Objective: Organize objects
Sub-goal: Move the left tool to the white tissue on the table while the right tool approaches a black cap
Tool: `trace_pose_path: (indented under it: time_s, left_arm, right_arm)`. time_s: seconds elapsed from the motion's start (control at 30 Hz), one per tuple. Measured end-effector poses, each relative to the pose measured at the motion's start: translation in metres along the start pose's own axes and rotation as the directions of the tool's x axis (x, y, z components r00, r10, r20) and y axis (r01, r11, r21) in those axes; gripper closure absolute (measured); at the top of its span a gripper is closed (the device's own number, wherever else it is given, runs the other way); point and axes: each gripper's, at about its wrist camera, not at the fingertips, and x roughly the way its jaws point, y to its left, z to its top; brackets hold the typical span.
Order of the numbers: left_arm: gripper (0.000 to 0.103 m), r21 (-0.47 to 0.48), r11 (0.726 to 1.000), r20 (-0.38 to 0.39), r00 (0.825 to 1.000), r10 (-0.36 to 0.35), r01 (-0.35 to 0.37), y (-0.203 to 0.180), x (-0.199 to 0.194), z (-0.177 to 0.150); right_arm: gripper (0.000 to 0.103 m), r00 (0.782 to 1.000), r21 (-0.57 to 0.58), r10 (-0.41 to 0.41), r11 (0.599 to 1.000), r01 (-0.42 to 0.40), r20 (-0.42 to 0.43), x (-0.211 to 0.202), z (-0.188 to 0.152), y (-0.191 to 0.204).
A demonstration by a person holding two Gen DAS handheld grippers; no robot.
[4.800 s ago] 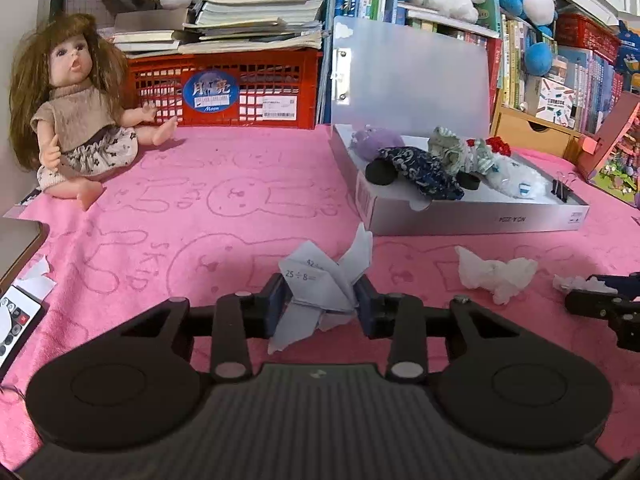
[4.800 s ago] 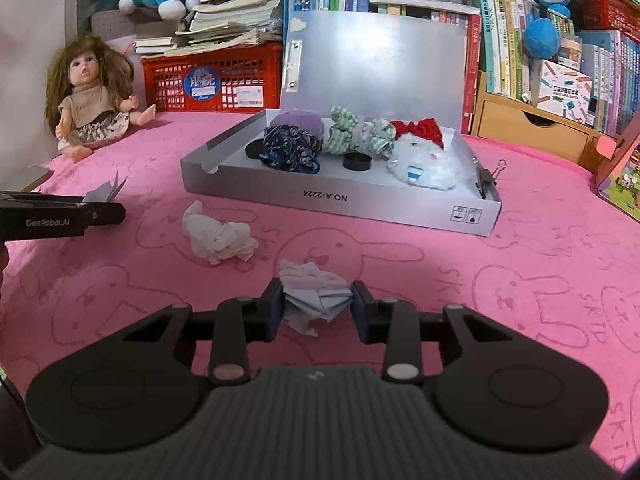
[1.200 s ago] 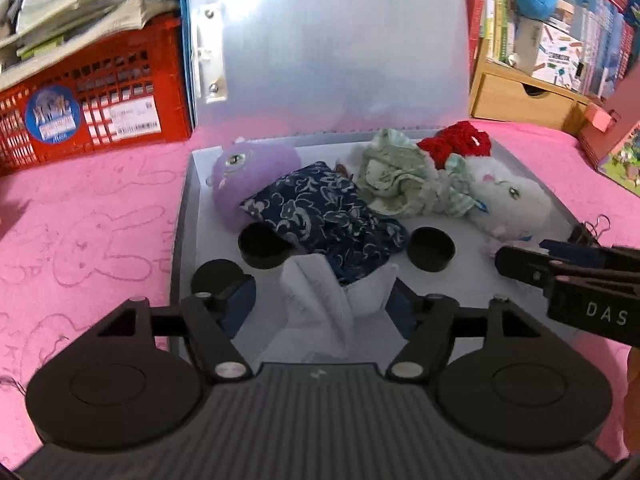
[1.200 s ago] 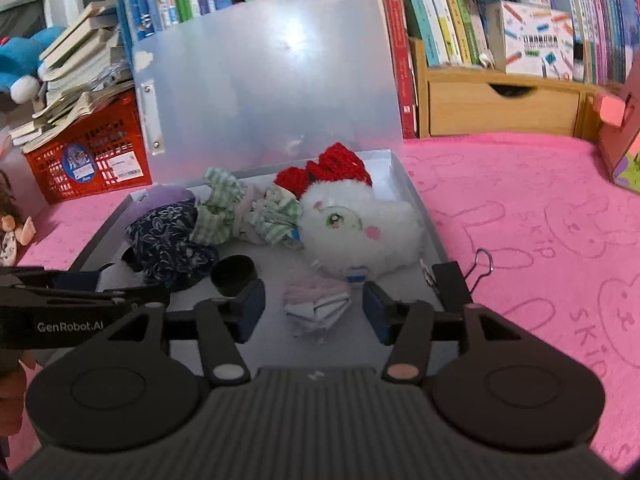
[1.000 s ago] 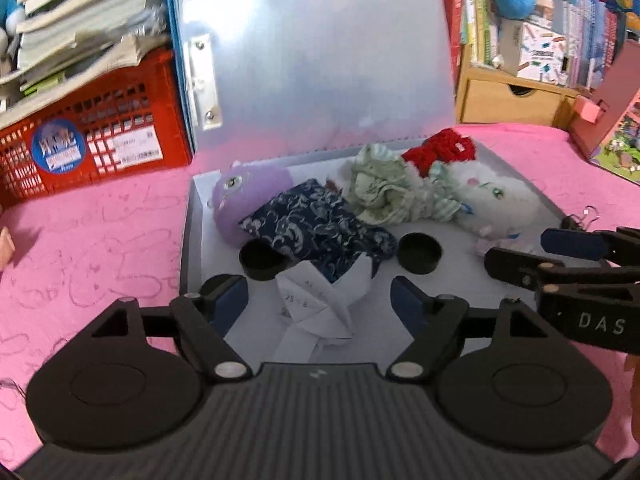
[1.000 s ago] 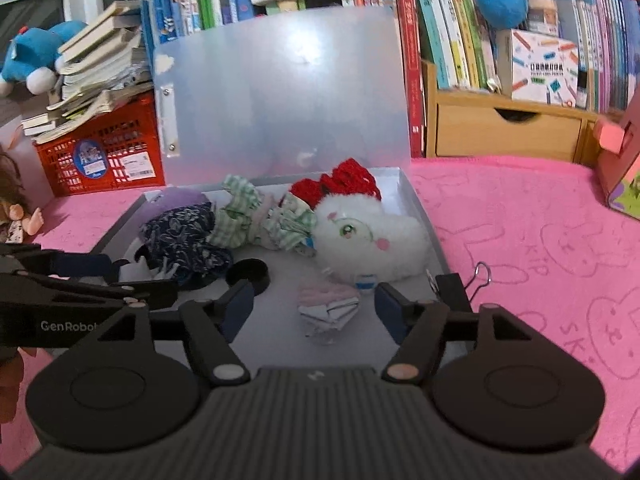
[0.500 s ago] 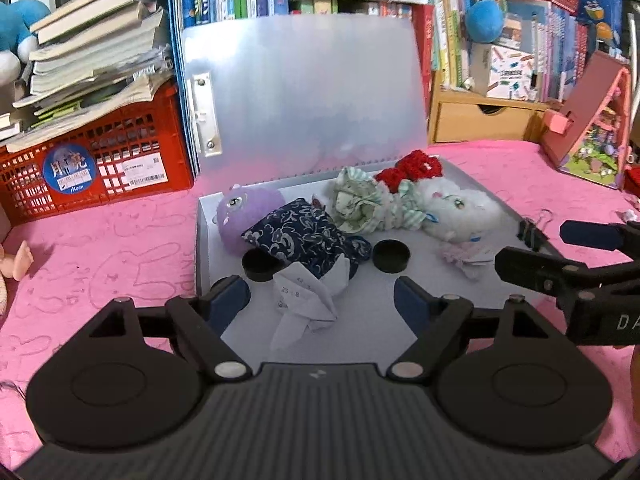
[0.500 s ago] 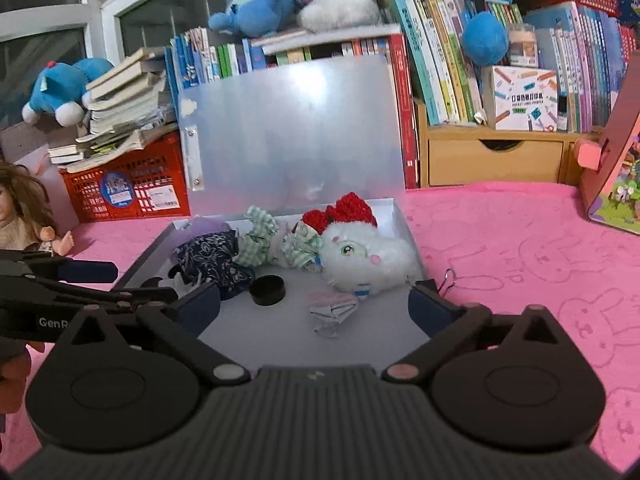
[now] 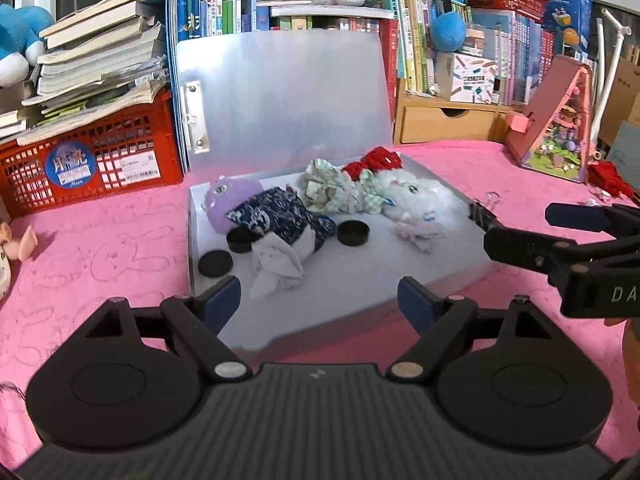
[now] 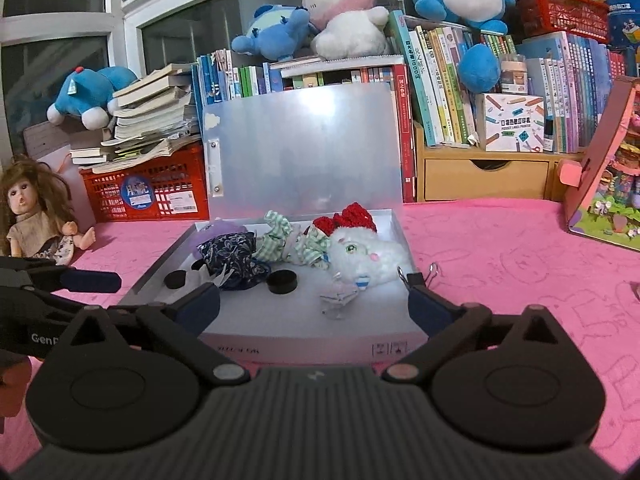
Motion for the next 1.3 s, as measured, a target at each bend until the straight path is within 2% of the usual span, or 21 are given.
trace_pose_path:
  time_s: [0.47,0.9,1.1,1.3]
  left_arm:
    - [0.014,-0.082,0.996,0.003,0.999,-0.041,0.041,-0.003,-0.027,-0.036]
    - [0.014,-0.123,0.991,0.007,0.999,-0.054,0.055,0.000,-0.043,-0.067]
    - [0.014,-0.125,0.991,0.003,0.999,-0.052,0.052,-0.003,-0.040,-0.077]
    - [0.014,-0.122,0.990,-0.003,0.997,-0.078,0.077,-0.008,-0.032,-0.075]
  right_arm:
    - [0.000,0.999,-0.023,0.018,1.000,-0.018,0.030,-0.049,-0.033,0.010]
    - [0.000,0.999,-0.053,0.026,0.998,-0.025,0.028,-0.086,-0.090,0.030]
    - [0.000,0.997,-0.040,0.070,0.997,-0.069,0.021,-0.098,-0.116,0.043]
    - [0.000,0.991,-0.155,0.135,0.979,-0.136,-0.012,-0.105,-0.136,0.068]
